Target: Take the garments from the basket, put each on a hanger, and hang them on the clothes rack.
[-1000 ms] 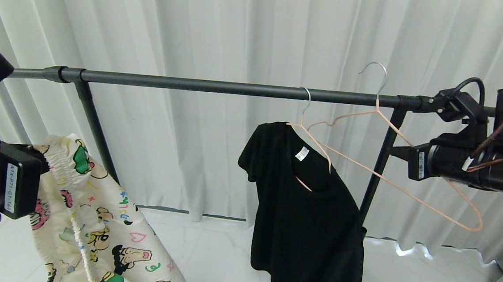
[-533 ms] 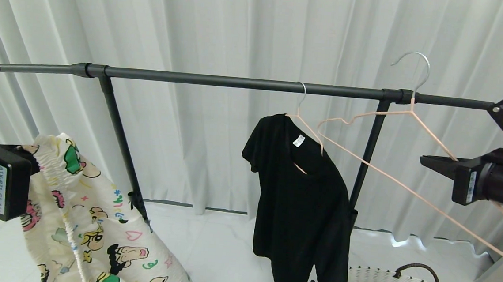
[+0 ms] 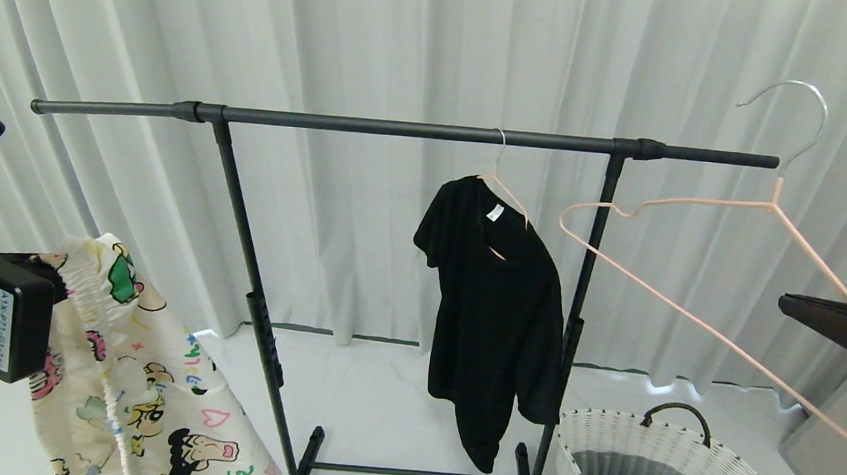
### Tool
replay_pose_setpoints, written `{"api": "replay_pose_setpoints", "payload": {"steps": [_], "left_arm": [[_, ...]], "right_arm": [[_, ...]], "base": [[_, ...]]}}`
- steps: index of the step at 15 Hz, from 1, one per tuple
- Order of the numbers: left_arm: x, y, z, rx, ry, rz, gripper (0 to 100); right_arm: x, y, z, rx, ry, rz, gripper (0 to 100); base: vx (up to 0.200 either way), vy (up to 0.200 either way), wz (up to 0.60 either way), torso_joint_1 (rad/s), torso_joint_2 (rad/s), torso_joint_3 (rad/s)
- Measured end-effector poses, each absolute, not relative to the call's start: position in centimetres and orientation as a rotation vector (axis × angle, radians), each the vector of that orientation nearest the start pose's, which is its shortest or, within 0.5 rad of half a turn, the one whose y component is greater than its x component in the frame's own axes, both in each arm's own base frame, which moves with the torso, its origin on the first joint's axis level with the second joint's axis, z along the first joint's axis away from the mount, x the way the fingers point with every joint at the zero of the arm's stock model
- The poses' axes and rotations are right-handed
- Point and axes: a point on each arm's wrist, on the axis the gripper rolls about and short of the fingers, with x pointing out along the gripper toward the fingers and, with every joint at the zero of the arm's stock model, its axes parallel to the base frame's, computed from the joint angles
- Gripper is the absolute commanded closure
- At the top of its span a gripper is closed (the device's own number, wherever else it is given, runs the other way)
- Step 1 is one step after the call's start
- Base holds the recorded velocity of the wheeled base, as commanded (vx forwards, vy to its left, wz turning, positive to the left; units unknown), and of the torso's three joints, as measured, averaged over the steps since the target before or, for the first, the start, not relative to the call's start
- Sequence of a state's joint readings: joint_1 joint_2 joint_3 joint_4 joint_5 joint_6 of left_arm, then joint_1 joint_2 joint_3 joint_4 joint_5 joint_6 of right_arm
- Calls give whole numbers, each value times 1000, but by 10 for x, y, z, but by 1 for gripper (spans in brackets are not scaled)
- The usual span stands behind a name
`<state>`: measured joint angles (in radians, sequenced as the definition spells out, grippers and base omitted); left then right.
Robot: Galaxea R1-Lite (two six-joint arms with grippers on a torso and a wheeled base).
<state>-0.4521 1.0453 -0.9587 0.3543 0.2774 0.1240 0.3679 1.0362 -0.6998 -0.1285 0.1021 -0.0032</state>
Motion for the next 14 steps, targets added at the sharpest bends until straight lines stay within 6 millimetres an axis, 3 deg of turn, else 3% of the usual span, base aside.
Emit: {"api": "replay_pose_setpoints", "payload": {"steps": [3, 9, 14], "left_arm": [[112, -48, 272, 285, 414, -200, 100], [109, -59, 257, 303, 458, -286, 100], [150, -83, 264, 137, 509, -96, 100]], "right_arm": [[114, 49, 254, -26, 183, 493, 100], [95, 76, 251, 30, 237, 744, 100], [83, 119, 242, 32, 340, 1016, 100]], "base": [[-200, 0, 0, 7, -1, 1], [0, 0, 0, 0, 0, 0], [0, 0, 0, 0, 0, 0]]}}
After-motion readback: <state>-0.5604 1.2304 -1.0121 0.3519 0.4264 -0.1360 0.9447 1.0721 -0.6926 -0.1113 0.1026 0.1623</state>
